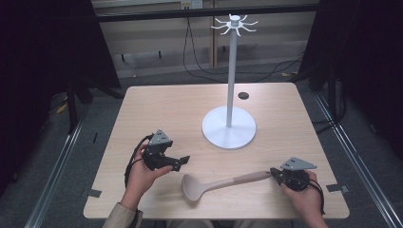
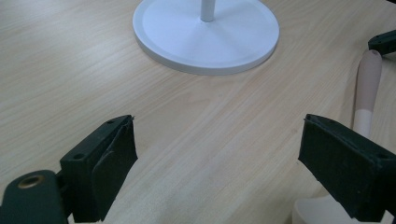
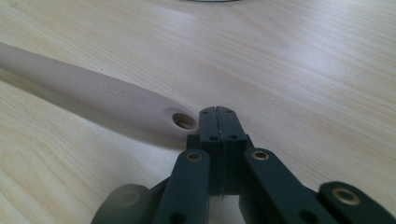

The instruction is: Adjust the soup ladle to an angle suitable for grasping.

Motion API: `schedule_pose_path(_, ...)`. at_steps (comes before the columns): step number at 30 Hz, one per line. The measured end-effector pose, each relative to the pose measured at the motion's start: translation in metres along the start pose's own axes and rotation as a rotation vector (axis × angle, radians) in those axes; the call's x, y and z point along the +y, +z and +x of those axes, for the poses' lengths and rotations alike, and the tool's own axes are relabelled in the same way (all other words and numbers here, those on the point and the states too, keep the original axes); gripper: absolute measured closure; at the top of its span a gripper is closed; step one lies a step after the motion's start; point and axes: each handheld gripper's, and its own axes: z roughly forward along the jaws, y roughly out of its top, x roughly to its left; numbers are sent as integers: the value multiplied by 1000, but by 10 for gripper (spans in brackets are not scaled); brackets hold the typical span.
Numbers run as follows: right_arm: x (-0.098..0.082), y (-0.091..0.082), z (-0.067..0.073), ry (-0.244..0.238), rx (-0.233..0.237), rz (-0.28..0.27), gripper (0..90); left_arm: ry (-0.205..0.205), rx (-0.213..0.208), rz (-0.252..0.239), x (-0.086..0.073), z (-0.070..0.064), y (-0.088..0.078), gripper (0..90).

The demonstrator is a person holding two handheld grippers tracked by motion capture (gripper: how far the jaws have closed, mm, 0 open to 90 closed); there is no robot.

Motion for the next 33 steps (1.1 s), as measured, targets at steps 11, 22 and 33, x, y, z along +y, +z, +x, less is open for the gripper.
schedule_pose_path(11, 4, 5, 12, -2, 20, -9, 900, -17, -7, -5, 6, 1, -4, 100)
schedule_pose_path(22, 10, 10, 25, -12, 45, -11, 900, -3, -12, -6, 10, -2, -5, 98)
schedule_pose_path(33, 18, 18, 46, -36, 87, -16, 900, 3, -16, -6, 13, -4, -6, 98)
